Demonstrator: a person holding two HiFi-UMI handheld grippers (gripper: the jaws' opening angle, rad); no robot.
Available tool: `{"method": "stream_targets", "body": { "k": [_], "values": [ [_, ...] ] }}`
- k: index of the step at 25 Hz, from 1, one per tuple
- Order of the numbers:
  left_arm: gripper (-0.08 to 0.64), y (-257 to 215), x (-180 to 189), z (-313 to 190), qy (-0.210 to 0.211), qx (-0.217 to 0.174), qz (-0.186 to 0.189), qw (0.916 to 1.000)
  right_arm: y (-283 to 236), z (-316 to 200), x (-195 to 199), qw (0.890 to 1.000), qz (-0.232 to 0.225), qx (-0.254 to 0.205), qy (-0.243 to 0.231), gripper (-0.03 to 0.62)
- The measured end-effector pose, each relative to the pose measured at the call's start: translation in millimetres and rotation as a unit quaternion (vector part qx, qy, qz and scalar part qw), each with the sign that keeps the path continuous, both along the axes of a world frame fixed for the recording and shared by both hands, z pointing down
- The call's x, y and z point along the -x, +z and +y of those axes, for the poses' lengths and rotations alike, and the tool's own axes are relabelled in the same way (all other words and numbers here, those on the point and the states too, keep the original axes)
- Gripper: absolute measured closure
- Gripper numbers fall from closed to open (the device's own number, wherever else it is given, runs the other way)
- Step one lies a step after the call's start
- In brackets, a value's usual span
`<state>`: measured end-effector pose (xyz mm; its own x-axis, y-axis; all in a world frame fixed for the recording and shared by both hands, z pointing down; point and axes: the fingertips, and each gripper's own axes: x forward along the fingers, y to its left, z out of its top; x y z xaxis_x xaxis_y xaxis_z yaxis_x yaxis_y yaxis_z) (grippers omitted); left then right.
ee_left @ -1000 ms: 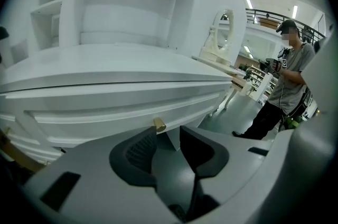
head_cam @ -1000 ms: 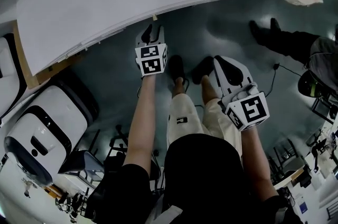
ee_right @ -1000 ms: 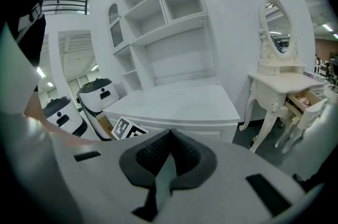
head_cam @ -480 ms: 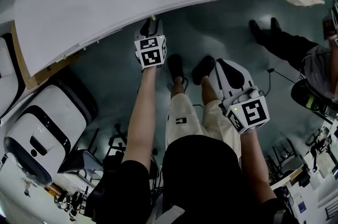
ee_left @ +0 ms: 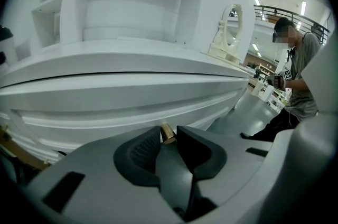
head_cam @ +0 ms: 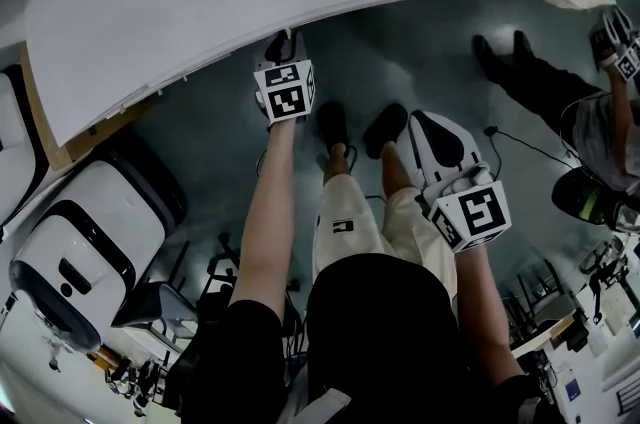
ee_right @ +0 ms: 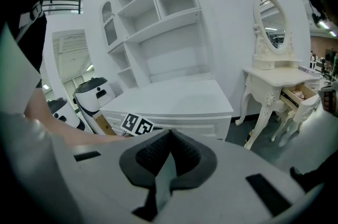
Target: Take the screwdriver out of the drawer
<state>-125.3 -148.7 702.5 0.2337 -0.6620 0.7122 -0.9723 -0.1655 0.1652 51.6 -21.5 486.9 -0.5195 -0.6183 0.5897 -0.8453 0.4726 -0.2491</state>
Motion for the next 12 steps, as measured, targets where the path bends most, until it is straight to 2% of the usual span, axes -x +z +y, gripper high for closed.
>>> {"method": "stream_targets", "body": {
  "k": [12],
  "values": [
    [0.465, 1.7, 2.1, 1.5, -0.016, -0.001, -0.008, 0.9998, 2.0, 2.4, -2.1, 1.0, -0.002, 0.002, 0.007, 0.574]
  ]
}}
